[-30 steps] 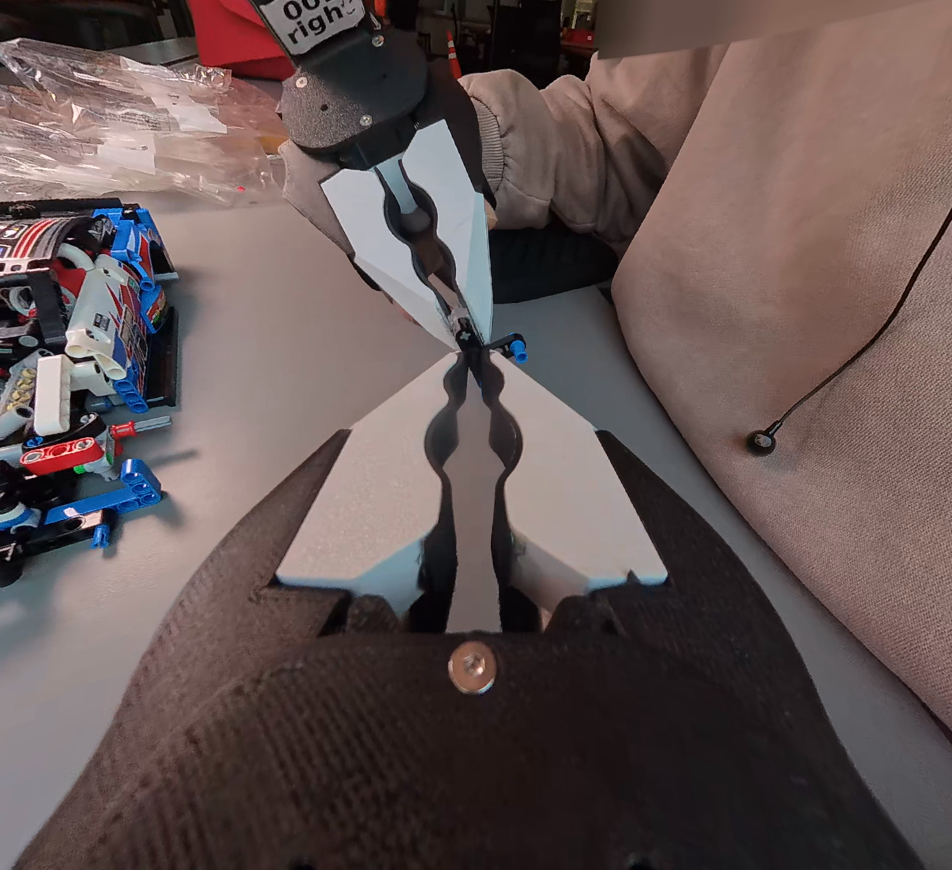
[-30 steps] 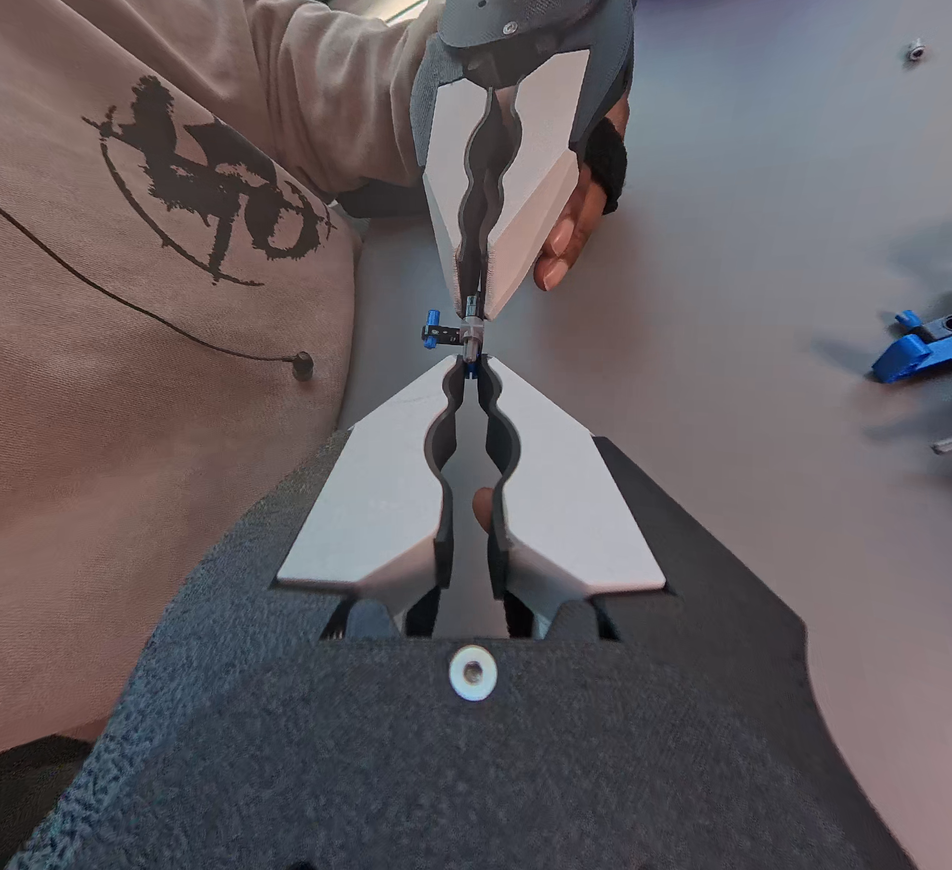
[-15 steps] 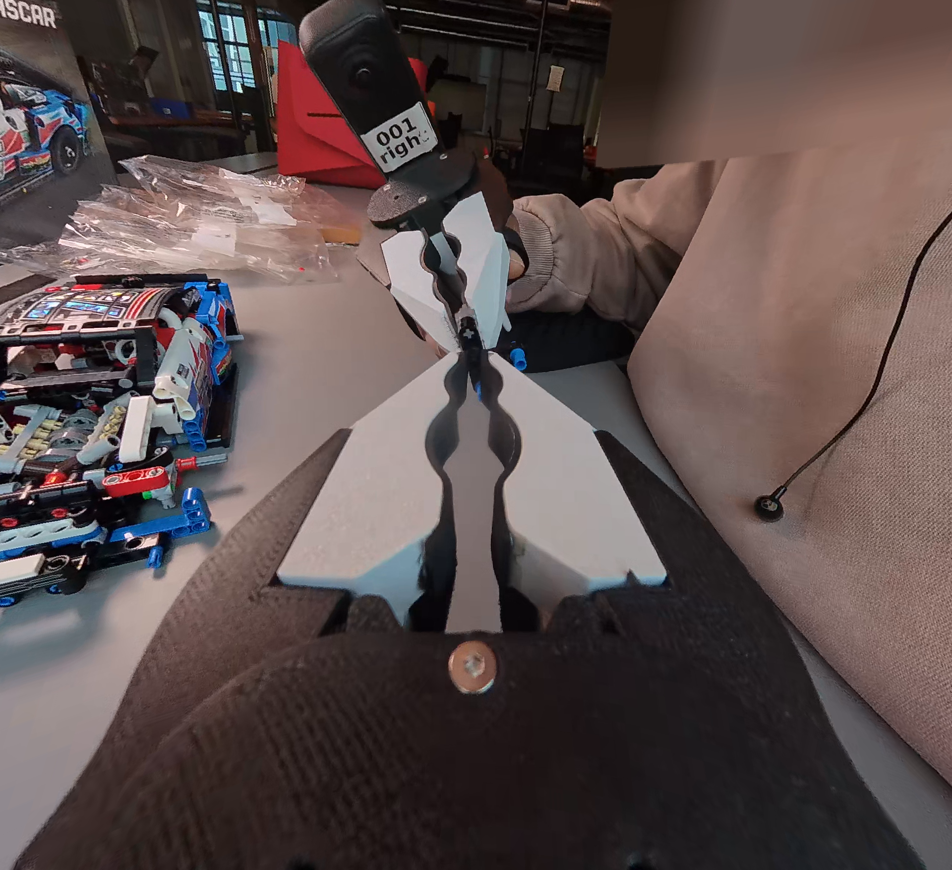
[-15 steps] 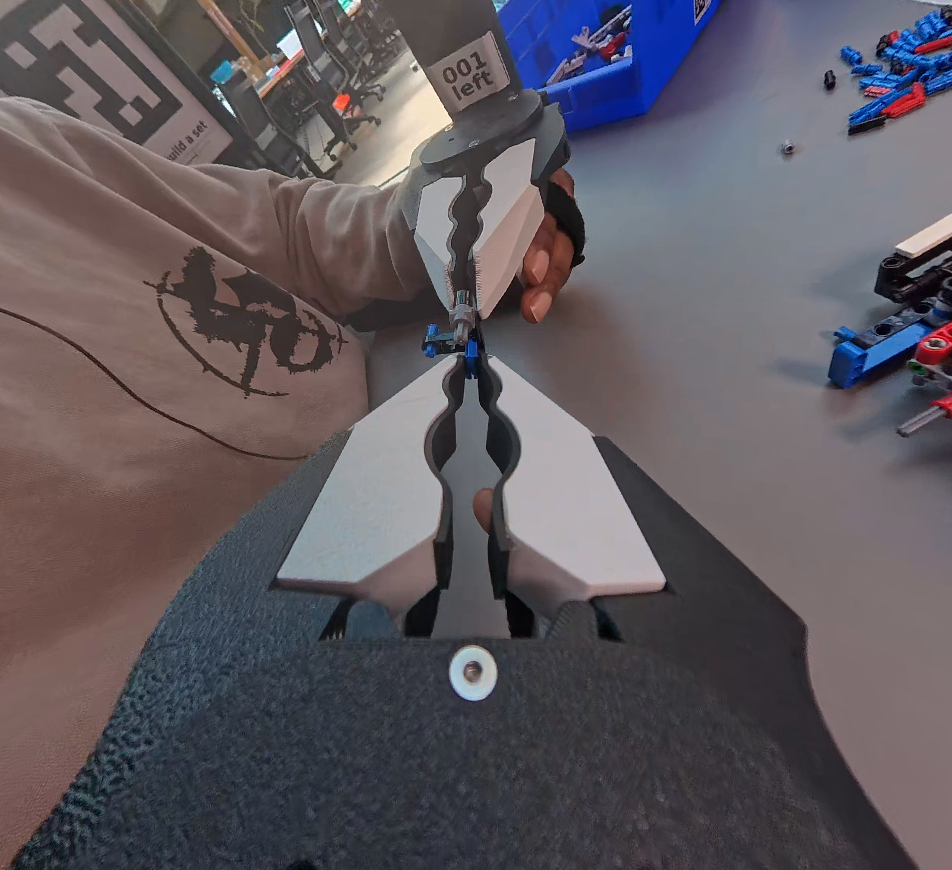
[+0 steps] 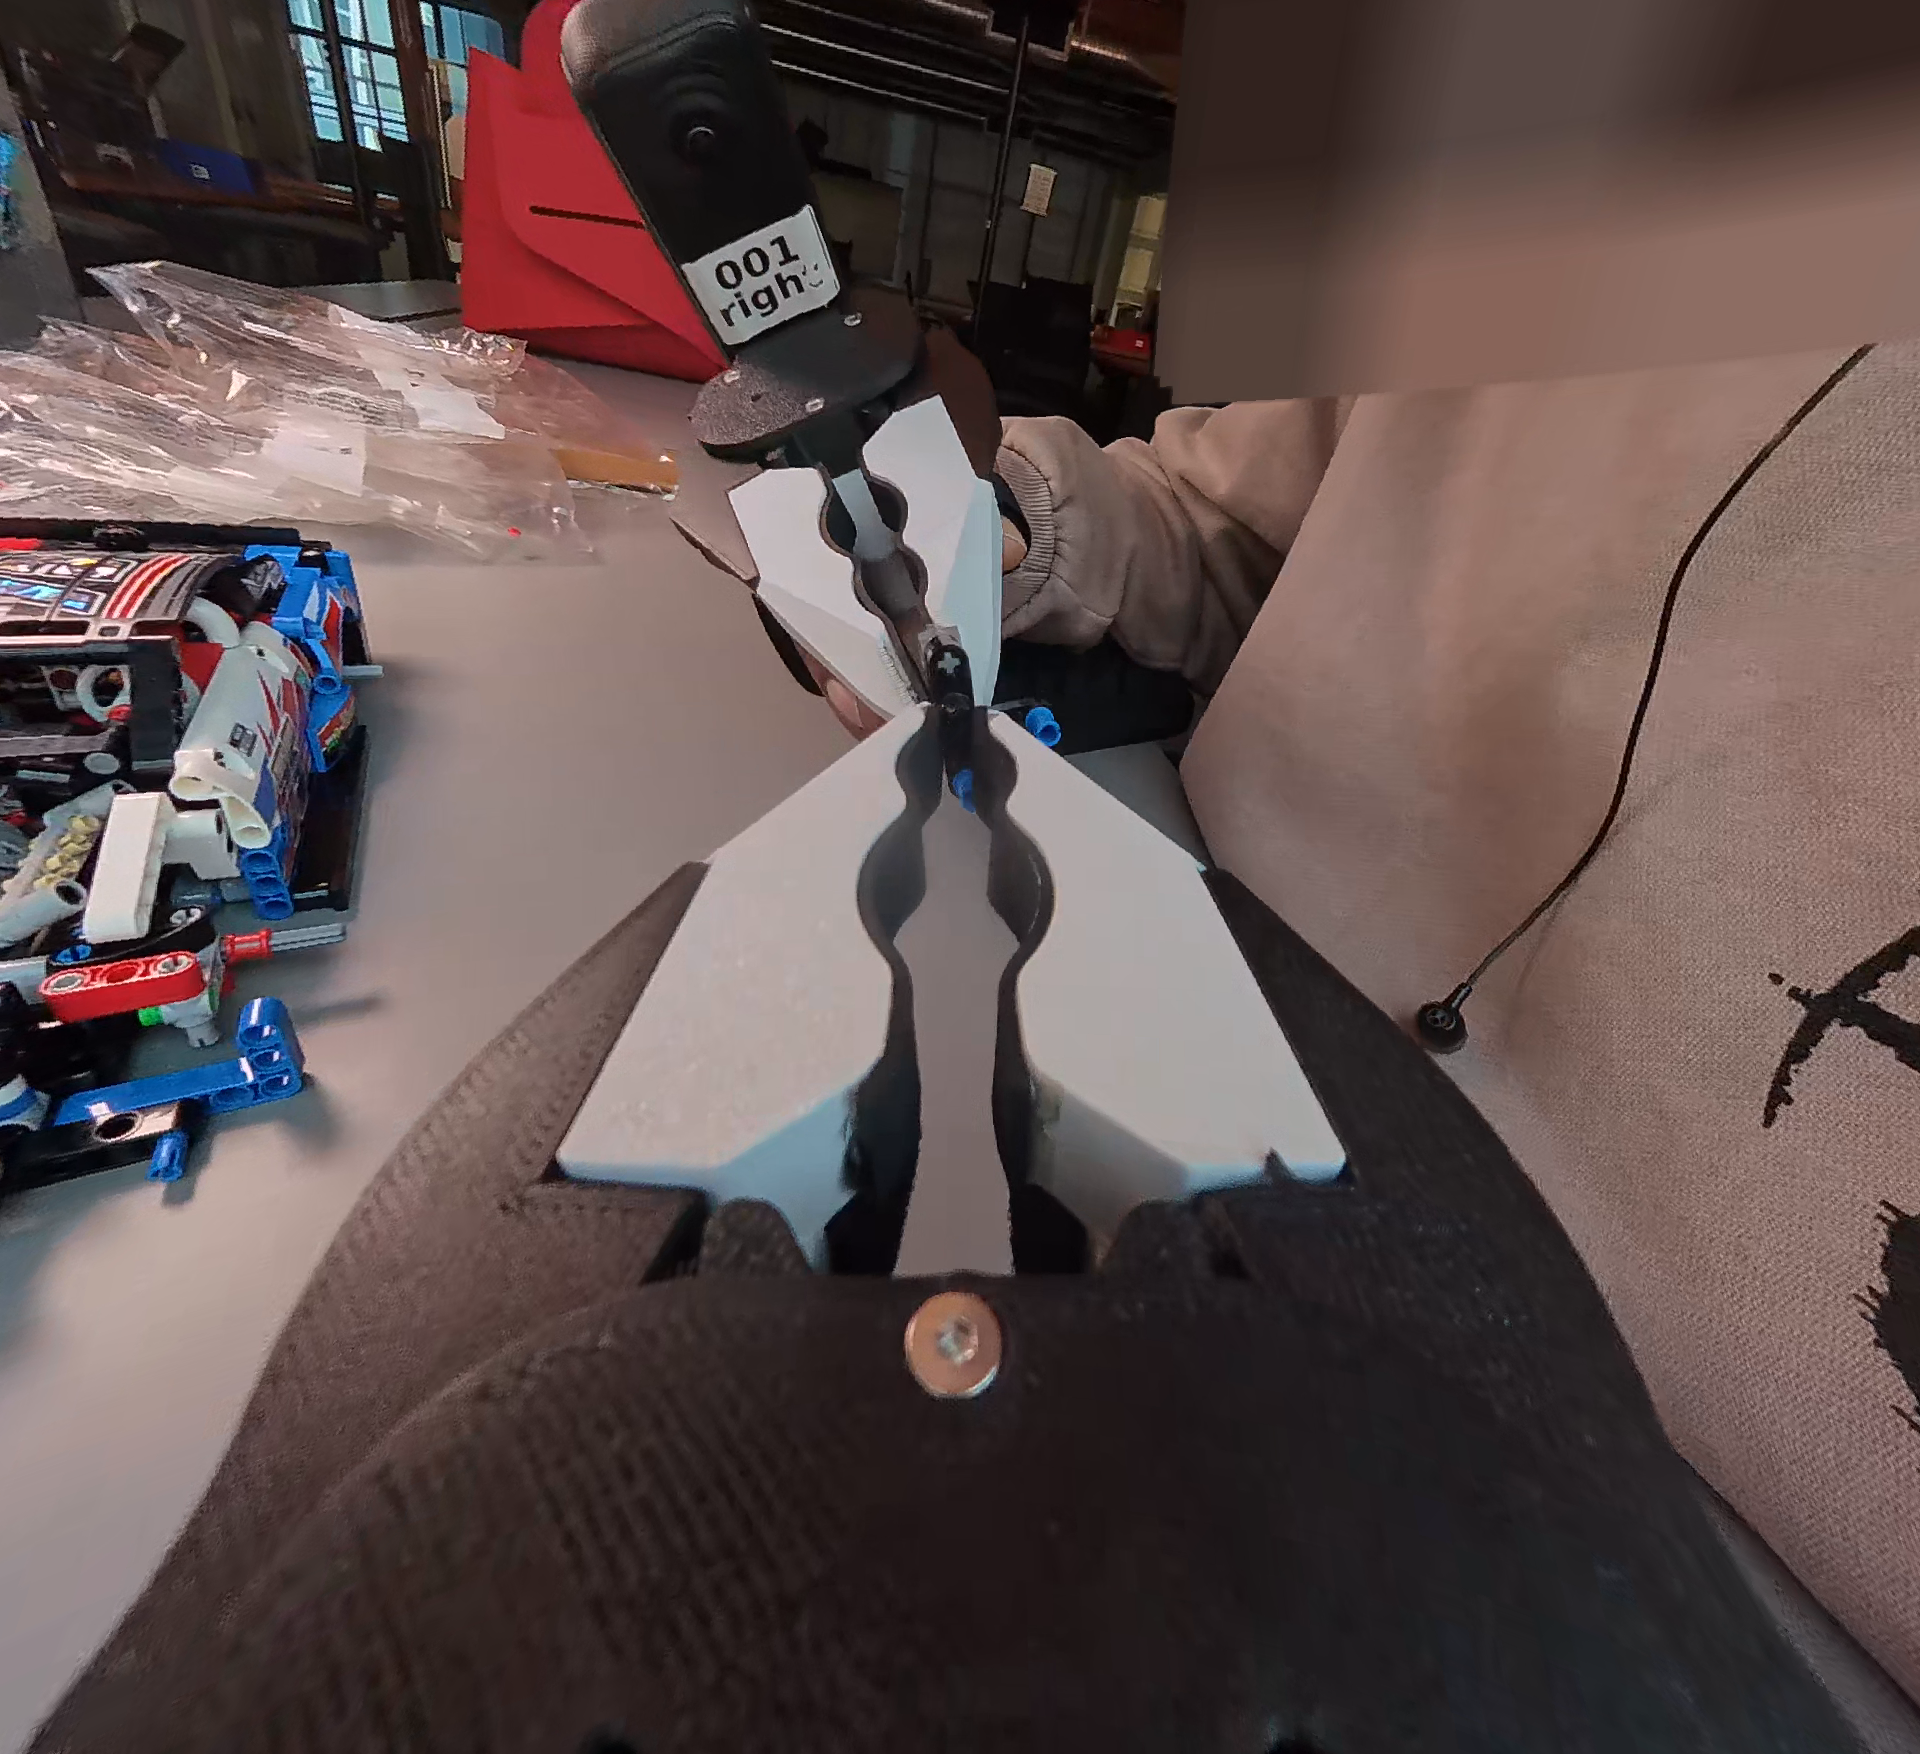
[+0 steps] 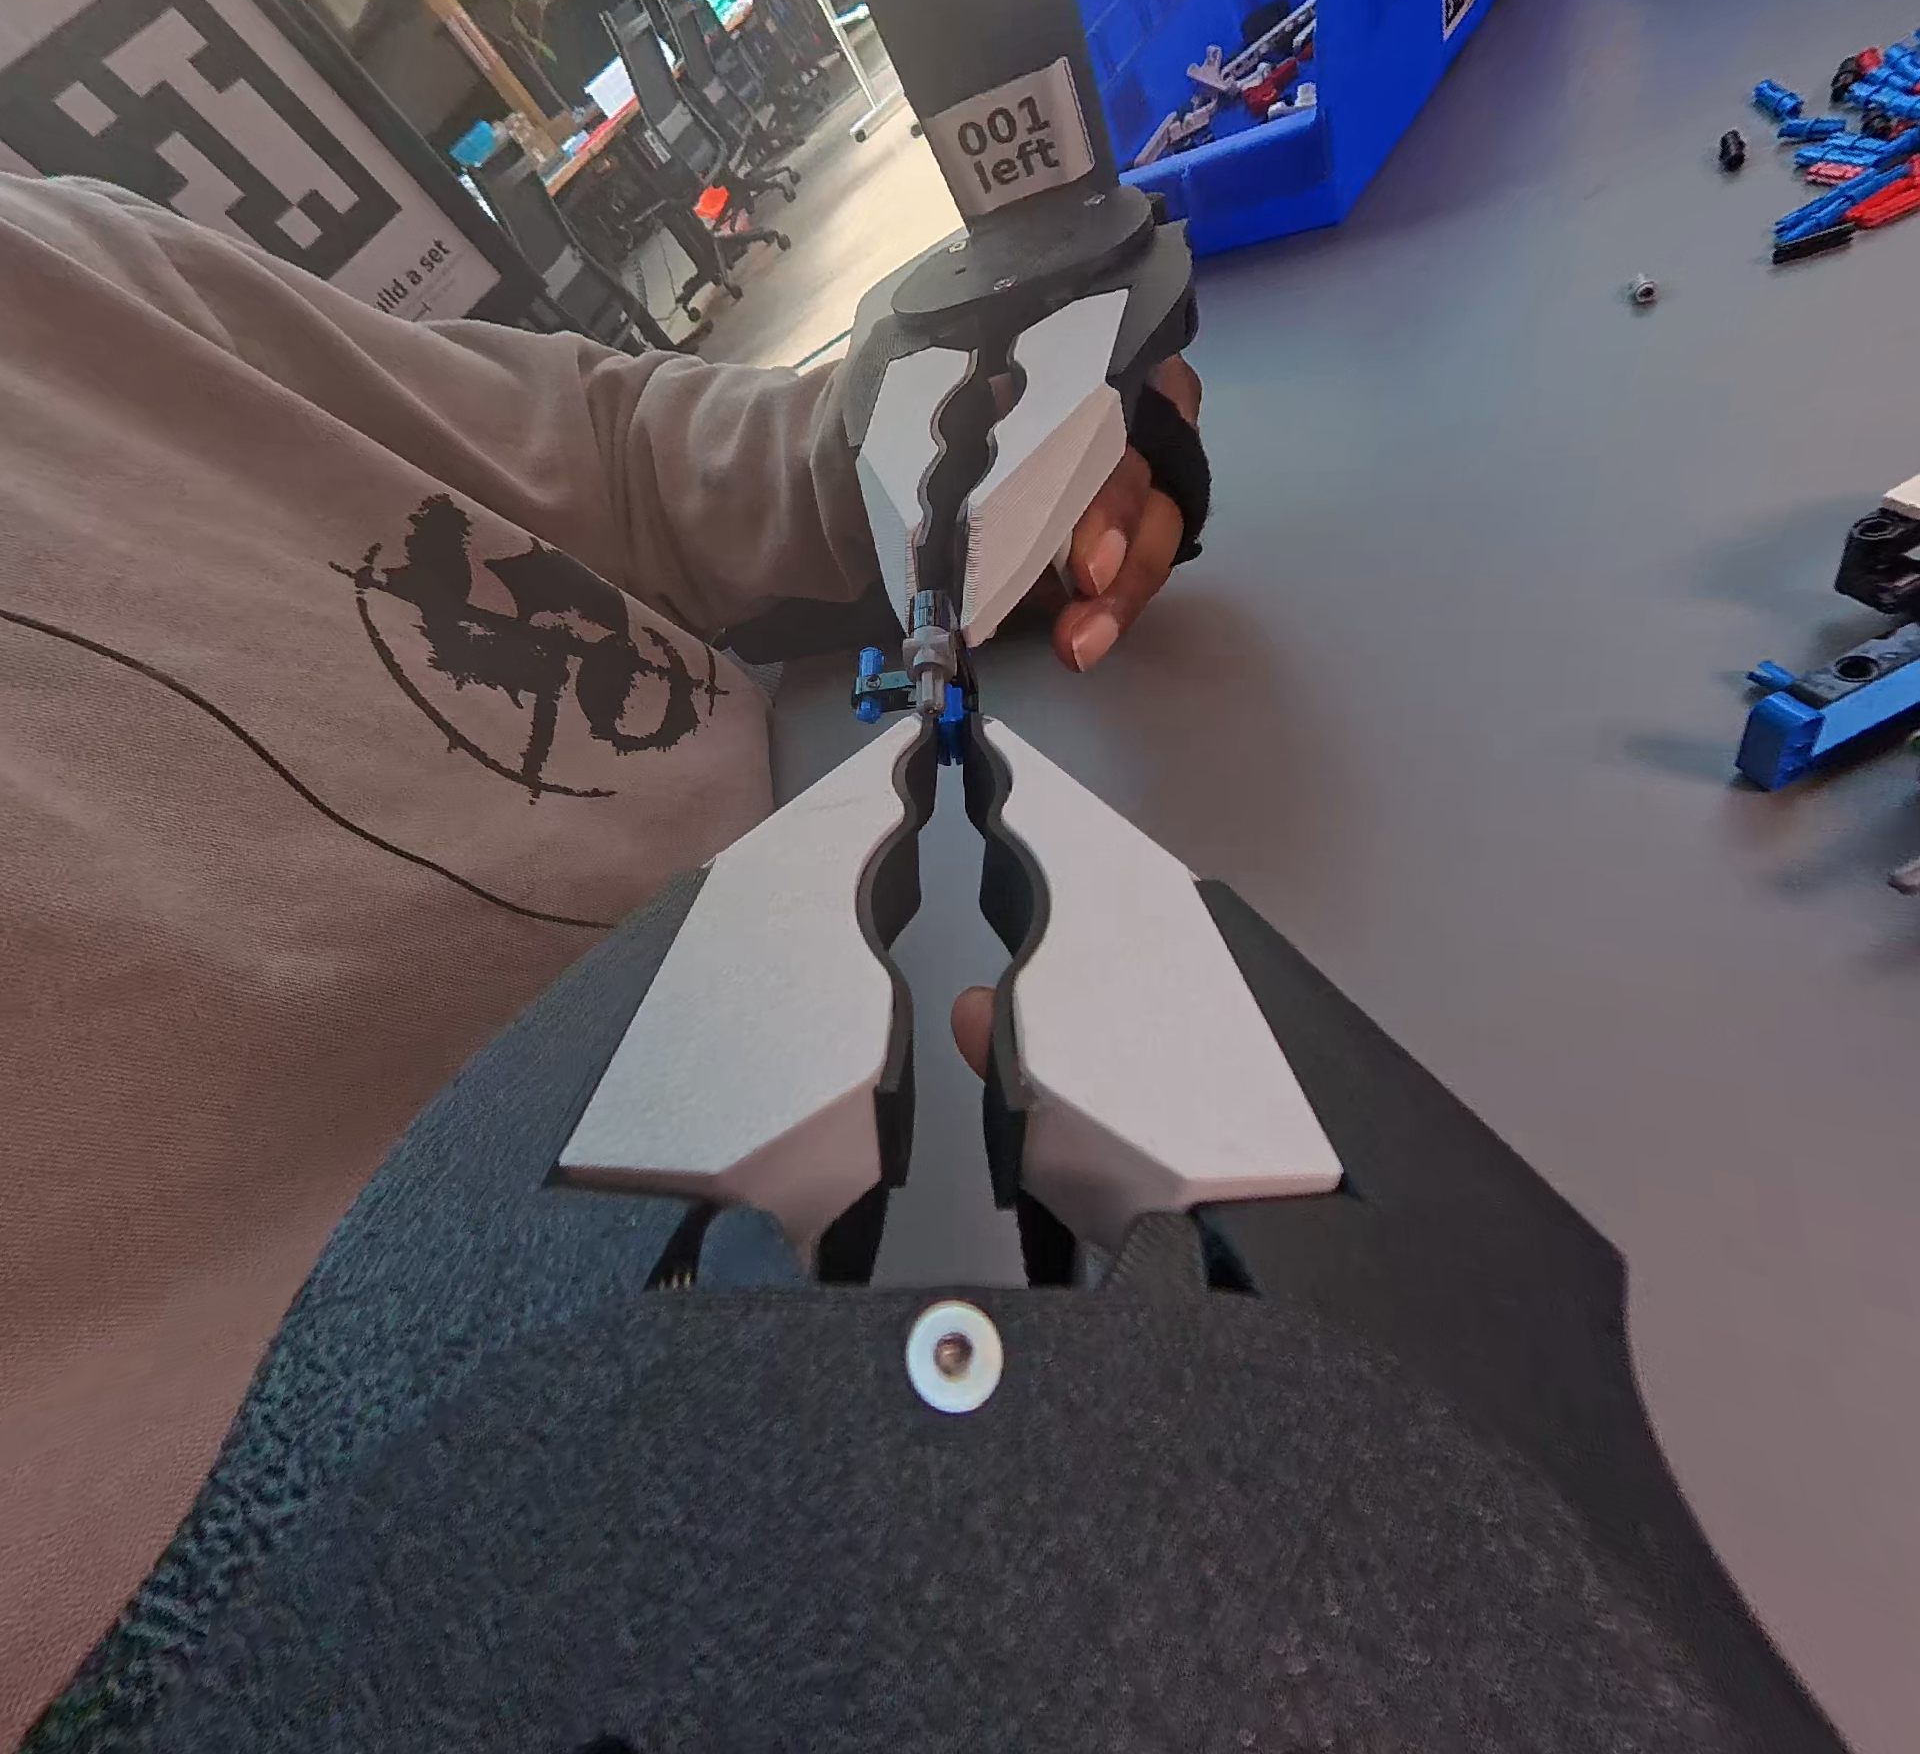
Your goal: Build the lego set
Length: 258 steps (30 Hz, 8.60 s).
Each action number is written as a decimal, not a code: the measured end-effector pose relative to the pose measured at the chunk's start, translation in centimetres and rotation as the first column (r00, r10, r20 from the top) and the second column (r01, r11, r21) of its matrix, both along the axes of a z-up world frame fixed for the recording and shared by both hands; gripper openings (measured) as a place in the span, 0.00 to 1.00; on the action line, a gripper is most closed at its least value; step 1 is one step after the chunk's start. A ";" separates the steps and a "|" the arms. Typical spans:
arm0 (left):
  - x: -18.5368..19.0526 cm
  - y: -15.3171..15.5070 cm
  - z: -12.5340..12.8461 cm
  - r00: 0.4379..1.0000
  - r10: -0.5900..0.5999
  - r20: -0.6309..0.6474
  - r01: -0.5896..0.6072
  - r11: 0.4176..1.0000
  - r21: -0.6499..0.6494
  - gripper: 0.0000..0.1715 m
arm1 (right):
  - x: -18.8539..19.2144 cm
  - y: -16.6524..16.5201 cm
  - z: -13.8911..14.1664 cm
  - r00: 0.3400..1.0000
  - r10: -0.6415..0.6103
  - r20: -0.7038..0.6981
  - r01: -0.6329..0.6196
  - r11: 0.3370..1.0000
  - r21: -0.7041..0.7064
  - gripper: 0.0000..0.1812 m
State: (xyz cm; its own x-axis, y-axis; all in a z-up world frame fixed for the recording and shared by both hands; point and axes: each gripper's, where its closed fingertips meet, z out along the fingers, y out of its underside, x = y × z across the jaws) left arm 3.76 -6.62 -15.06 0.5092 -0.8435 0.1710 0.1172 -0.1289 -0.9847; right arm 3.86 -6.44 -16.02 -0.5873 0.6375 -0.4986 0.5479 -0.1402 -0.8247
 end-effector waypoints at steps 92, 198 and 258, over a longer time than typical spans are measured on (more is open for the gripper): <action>-1.3 1.9 6.5 0.834 0.129 0.536 -0.129 0.991 -0.037 0.00 | -1.0 2.2 6.4 0.801 -0.351 -0.485 0.201 0.921 -0.334 0.01; -0.2 2.4 1.4 0.984 0.149 0.095 -0.137 0.983 -0.121 0.01 | 0.4 3.2 3.5 0.879 -0.125 -0.461 0.150 0.989 0.018 0.01; -2.0 1.1 5.8 0.819 0.003 0.574 0.045 0.997 -0.069 0.01 | -2.6 1.9 2.8 0.861 -0.284 -0.423 0.301 0.953 -0.029 0.01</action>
State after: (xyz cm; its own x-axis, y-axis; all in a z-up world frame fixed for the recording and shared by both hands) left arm 1.79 -5.54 -9.27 0.2811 -0.8251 0.4901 0.6533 -0.2096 -0.7275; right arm 1.30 -4.56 -13.20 -0.5187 0.8257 -0.2218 0.0903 -0.2051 -0.9746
